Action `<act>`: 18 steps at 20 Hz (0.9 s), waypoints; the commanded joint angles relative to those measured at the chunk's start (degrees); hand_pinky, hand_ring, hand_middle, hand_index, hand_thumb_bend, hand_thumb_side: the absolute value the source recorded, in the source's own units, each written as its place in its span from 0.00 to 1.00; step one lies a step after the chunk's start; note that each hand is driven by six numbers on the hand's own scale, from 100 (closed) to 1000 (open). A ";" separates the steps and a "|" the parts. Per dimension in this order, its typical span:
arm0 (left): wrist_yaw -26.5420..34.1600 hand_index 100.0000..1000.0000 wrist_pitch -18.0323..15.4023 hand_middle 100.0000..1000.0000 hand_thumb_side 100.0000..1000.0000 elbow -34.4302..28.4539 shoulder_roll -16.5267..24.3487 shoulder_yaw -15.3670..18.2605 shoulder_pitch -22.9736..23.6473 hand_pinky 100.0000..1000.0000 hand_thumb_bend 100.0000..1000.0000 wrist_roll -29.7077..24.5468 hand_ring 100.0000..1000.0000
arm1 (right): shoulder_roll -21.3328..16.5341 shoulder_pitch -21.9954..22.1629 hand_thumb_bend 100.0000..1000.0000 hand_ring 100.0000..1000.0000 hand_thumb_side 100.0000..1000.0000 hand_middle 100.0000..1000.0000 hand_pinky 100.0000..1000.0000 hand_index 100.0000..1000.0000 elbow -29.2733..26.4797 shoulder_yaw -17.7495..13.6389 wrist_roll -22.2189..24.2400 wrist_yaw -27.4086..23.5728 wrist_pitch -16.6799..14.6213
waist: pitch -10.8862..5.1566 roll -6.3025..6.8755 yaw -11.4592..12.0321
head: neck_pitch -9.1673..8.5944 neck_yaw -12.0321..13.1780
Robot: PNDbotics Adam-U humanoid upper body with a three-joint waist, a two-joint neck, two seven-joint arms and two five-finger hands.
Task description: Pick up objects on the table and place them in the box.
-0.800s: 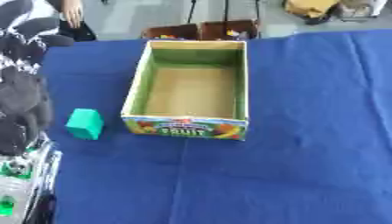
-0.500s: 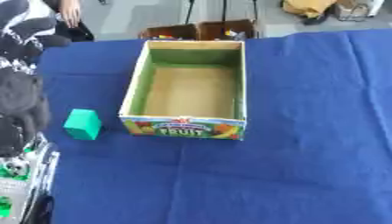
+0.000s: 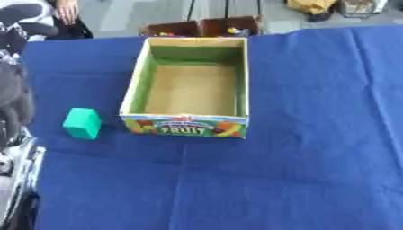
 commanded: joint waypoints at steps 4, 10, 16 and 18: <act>-2.26 0.97 1.71 0.78 1.00 -1.14 7.45 0.59 0.69 0.59 0.00 0.86 0.71 | -1.41 -0.18 0.00 0.71 0.53 0.50 0.65 0.69 -1.16 -0.20 -0.20 0.67 0.15 | -1.99 0.18 0.20 | 1.61 0.12; -4.24 0.97 4.72 0.78 1.00 -1.14 15.17 -0.05 2.97 0.60 0.00 0.71 0.71 | -1.92 0.24 0.00 0.71 0.54 0.50 0.65 0.69 -1.16 -0.24 -0.44 1.07 0.30 | -2.55 0.30 0.28 | 2.24 0.14; -6.18 0.98 7.08 0.79 1.00 -1.14 24.33 -0.42 5.17 0.60 0.00 -0.24 0.72 | -2.40 0.48 0.00 0.71 0.55 0.50 0.65 0.69 -1.16 -0.11 -0.37 1.16 0.39 | -2.70 0.37 0.10 | 1.55 -0.93; -7.57 1.00 7.63 0.80 0.99 -0.72 27.66 -0.57 5.71 0.62 0.00 -1.55 0.73 | -2.60 0.47 0.00 0.71 0.56 0.49 0.65 0.69 -1.16 -0.08 -0.29 1.15 0.39 | -2.63 0.36 -0.06 | 1.24 -1.18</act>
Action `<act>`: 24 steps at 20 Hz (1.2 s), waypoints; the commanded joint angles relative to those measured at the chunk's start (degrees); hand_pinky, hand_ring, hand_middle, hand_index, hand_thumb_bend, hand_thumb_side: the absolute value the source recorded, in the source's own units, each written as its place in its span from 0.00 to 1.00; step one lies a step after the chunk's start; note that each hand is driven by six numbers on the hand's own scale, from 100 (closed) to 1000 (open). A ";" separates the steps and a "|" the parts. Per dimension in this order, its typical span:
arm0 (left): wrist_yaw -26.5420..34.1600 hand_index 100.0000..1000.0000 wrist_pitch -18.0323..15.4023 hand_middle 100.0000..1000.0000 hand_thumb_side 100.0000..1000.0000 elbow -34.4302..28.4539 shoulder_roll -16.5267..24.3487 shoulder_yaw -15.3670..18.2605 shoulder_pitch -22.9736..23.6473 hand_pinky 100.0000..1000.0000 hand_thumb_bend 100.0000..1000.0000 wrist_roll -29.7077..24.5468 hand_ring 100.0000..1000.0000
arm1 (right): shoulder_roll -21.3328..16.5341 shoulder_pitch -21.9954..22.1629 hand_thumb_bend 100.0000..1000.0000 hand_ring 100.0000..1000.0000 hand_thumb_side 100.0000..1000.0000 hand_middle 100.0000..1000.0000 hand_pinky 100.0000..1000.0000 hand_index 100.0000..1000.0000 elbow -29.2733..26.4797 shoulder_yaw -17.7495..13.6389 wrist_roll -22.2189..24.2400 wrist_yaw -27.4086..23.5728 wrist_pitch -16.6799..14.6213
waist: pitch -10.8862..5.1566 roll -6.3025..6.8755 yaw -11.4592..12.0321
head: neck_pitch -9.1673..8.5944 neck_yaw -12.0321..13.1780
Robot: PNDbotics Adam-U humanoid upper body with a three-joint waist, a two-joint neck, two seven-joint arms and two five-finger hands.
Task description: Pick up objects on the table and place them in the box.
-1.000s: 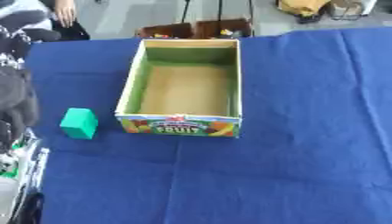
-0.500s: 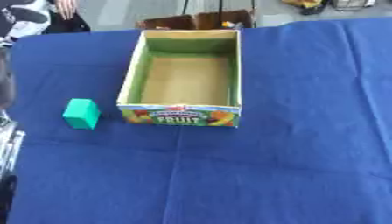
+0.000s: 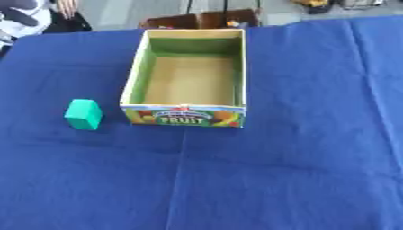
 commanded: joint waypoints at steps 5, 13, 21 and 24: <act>-6.30 1.00 0.86 0.82 0.92 3.42 12.27 -0.98 -0.72 0.65 0.00 -6.53 0.76 | -2.01 -0.52 0.00 0.70 0.57 0.49 0.65 0.69 -1.16 0.02 0.38 0.29 0.01 | -1.05 -0.03 -0.48 | -1.63 -0.50; -18.05 1.00 -0.70 0.90 0.91 11.46 17.96 -2.81 -6.62 0.79 0.00 -20.45 0.88 | -2.22 -0.29 0.00 0.70 0.58 0.49 0.65 0.69 -1.16 0.24 0.96 -0.01 0.05 | -1.16 -0.02 -0.91 | -1.70 -0.07; -27.06 1.00 -1.51 0.95 0.95 17.87 19.09 -5.70 -12.67 0.86 0.24 -35.17 0.94 | -2.22 0.02 0.00 0.70 0.58 0.48 0.65 0.69 -1.16 0.45 1.41 -0.30 0.12 | -1.55 0.08 -1.17 | -2.53 0.91; -28.90 1.00 -1.65 0.97 0.98 20.41 18.83 -6.98 -14.37 0.86 0.41 -39.51 0.95 | -2.21 0.04 0.00 0.70 0.58 0.48 0.65 0.69 -1.16 0.50 1.53 -0.40 0.09 | -1.56 0.07 -1.34 | -2.95 1.11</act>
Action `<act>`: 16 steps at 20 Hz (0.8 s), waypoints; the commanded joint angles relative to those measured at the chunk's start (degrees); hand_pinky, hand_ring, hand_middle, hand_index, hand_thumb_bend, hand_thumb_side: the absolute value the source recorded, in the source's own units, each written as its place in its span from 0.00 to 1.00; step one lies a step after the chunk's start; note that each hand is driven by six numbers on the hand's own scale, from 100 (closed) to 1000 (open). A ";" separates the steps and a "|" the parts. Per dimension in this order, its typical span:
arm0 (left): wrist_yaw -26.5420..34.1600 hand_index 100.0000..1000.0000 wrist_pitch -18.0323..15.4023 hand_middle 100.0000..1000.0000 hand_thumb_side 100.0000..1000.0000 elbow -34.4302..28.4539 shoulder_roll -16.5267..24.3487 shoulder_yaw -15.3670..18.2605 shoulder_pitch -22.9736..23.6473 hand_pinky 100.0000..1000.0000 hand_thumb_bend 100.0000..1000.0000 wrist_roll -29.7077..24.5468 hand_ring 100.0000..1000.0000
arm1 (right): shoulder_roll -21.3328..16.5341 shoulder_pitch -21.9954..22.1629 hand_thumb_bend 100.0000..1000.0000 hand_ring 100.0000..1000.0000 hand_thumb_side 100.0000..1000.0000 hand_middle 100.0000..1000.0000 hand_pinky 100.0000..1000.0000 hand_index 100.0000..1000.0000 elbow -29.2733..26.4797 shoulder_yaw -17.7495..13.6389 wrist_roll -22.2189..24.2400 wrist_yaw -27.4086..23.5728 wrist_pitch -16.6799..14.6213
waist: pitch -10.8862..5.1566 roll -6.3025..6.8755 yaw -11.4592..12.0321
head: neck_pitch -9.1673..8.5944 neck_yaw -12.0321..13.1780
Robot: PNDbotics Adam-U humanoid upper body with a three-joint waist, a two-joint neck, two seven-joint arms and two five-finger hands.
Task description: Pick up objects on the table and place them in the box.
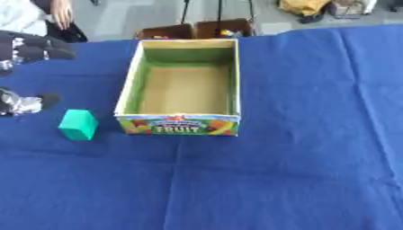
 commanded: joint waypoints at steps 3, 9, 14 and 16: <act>-2.56 1.00 -0.28 0.98 1.00 3.59 1.96 -1.29 -2.79 0.84 0.59 -6.25 0.94 | -1.50 -0.43 0.00 0.70 0.58 0.48 0.65 0.69 -1.16 0.09 0.42 -0.33 -0.04 | -1.19 -0.09 -0.15 | -1.07 0.48; -5.64 1.00 -0.08 1.00 0.96 8.46 1.10 -3.49 -5.35 0.83 0.78 -11.66 0.95 | -1.50 -0.43 0.00 0.69 0.59 0.48 0.65 0.69 -1.16 0.10 0.55 -0.44 -0.07 | -1.11 -0.33 -0.33 | -1.49 0.85; -7.37 1.00 -0.59 1.00 0.95 13.55 -0.45 -5.48 -8.57 0.83 0.79 -15.03 0.94 | -1.49 -0.41 0.00 0.69 0.59 0.48 0.65 0.69 -1.16 0.14 0.69 -0.54 -0.06 | -1.05 -0.56 -0.53 | -1.71 1.30; -7.90 1.00 -1.38 0.99 0.95 15.55 -1.18 -6.37 -9.88 0.82 0.79 -16.12 0.94 | -1.49 -0.37 0.00 0.69 0.59 0.48 0.66 0.69 -1.16 0.13 0.76 -0.58 -0.02 | -0.98 -0.59 -0.61 | -1.82 1.45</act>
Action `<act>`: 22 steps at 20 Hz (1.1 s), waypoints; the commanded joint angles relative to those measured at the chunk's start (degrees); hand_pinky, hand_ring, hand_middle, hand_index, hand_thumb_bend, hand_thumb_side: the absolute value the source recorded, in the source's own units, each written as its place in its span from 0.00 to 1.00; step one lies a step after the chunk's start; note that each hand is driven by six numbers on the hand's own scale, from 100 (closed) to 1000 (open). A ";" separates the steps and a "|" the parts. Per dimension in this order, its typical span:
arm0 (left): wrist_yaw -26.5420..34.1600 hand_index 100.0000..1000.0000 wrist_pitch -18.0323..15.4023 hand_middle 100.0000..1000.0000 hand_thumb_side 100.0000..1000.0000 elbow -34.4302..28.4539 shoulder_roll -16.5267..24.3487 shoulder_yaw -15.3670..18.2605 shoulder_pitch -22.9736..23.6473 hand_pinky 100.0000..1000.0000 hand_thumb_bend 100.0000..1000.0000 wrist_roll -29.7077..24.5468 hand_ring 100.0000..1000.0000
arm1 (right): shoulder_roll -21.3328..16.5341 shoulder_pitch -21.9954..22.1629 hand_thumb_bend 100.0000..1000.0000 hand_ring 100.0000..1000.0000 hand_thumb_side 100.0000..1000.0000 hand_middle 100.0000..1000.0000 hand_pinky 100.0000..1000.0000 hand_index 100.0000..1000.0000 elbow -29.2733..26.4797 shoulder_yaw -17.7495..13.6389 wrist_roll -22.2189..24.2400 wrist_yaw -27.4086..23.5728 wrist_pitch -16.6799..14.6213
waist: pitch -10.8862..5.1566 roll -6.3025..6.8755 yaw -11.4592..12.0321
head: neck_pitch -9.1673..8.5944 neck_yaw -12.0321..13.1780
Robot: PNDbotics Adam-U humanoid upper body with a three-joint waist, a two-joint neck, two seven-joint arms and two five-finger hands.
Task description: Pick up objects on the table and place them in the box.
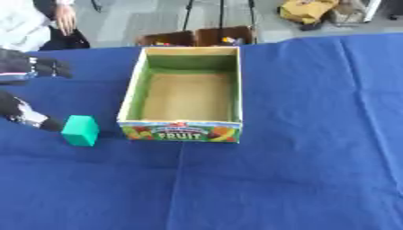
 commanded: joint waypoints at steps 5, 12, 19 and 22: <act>-2.90 1.00 -9.38 0.95 0.89 6.09 -1.06 -2.14 -3.90 0.79 0.74 -8.37 0.90 | -1.49 -0.37 0.00 0.69 0.58 0.48 0.66 0.69 -1.16 0.04 0.47 -0.44 0.03 | -0.70 -0.02 -0.30 | -1.13 0.38; -4.35 1.00 -11.43 0.99 0.71 9.95 -2.17 -3.43 -3.86 0.78 0.60 -9.00 0.90 | -1.59 -0.39 0.00 0.69 0.57 0.47 0.66 0.69 -1.16 -0.10 0.71 -0.65 0.05 | -0.16 0.08 -0.51 | -1.30 0.24; -3.68 1.00 -12.51 0.96 0.67 10.83 -2.32 -3.90 -3.33 0.73 0.50 -9.03 0.86 | -1.53 -0.30 0.00 0.69 0.57 0.47 0.66 0.69 -1.16 -0.19 0.91 -0.79 0.19 | 0.04 -0.01 -0.39 | -1.40 0.10; -2.26 1.00 -12.85 0.92 0.65 10.08 -2.62 -3.89 -3.16 0.65 0.46 -8.99 0.79 | -1.49 -0.31 0.00 0.69 0.56 0.47 0.66 0.68 -1.16 -0.31 0.91 -0.77 0.25 | 0.13 -0.17 -0.38 | -1.41 0.08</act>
